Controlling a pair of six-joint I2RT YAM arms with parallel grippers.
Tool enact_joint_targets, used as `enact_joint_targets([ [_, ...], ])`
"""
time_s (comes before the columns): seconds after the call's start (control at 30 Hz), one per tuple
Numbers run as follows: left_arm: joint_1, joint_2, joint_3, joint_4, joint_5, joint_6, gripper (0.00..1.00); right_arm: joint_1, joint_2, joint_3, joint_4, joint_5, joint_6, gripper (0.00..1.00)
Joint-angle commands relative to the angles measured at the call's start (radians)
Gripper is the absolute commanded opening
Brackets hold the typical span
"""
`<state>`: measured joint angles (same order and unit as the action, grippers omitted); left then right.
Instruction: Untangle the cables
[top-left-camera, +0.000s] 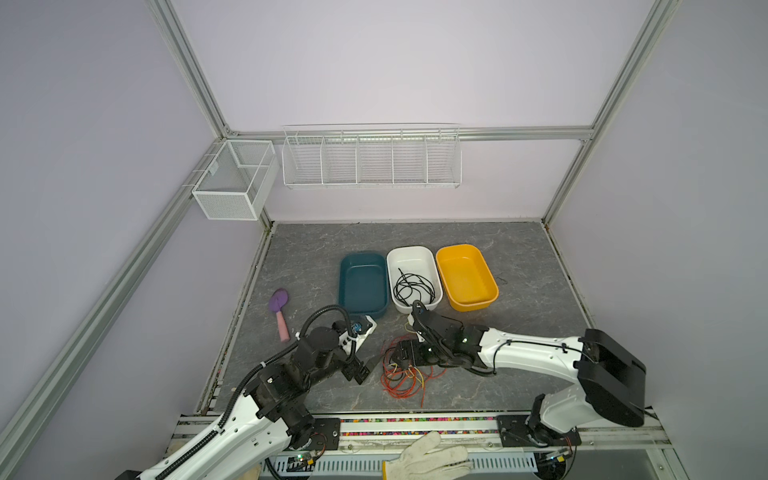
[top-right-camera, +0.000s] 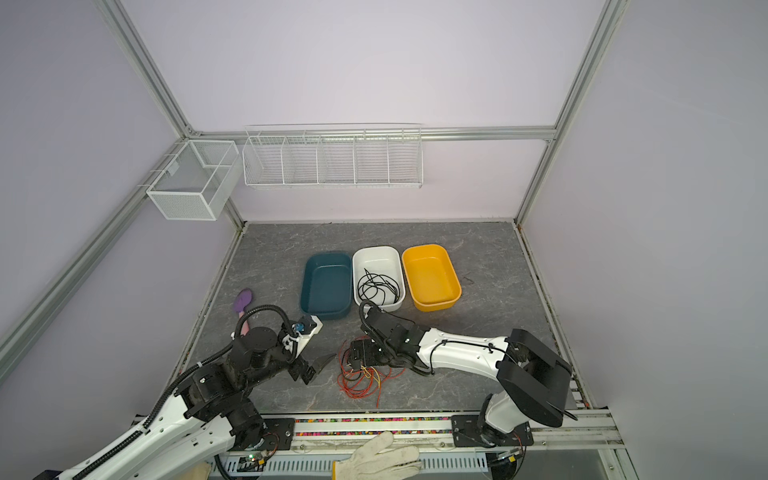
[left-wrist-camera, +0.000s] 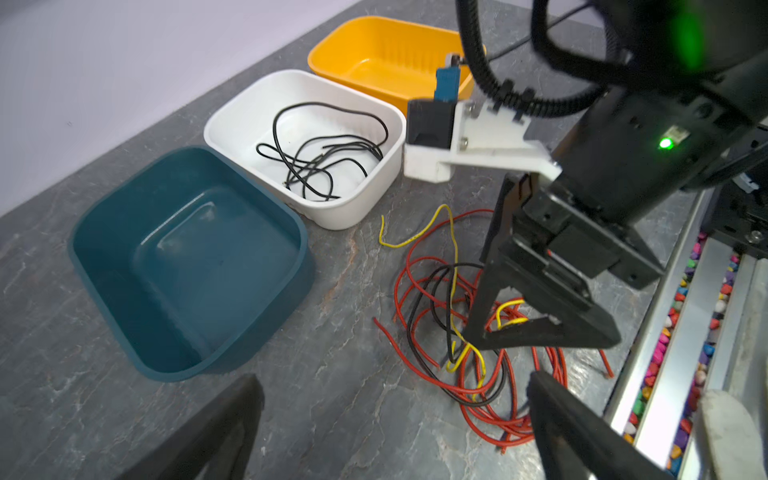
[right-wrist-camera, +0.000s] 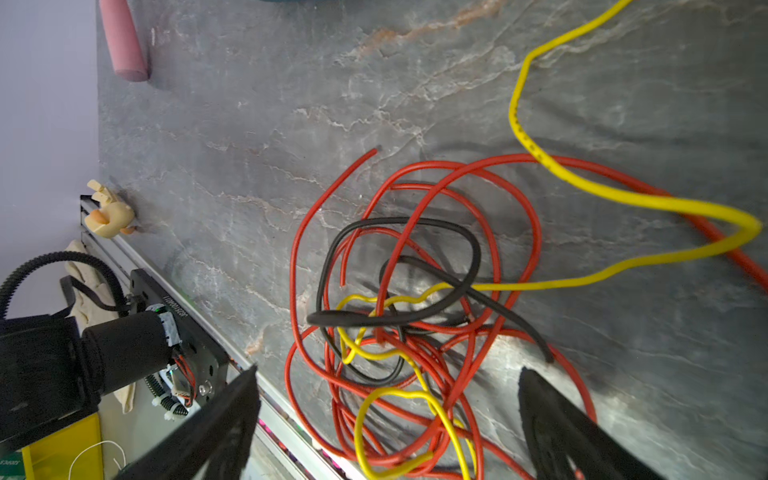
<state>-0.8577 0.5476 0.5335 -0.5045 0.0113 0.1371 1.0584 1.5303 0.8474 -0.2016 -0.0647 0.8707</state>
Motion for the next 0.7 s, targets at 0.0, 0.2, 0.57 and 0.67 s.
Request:
enact_joint_targets([
  [0.0,-0.004,0.002,-0.007,0.058,-0.016,0.049,0.99,0.006,0.034,0.025,0.031,0.022,0.037,1.0],
  [0.2,-0.004,0.039,-0.023,0.111,0.001,0.086,0.99,0.004,0.091,0.069,0.055,0.029,0.045,0.93],
  [0.57,-0.007,0.041,-0.039,0.123,-0.009,0.087,0.99,-0.001,0.119,0.094,0.027,0.081,0.034,0.67],
  [0.67,-0.007,0.05,-0.039,0.124,-0.009,0.09,0.99,-0.005,0.116,0.095,0.018,0.09,0.027,0.54],
])
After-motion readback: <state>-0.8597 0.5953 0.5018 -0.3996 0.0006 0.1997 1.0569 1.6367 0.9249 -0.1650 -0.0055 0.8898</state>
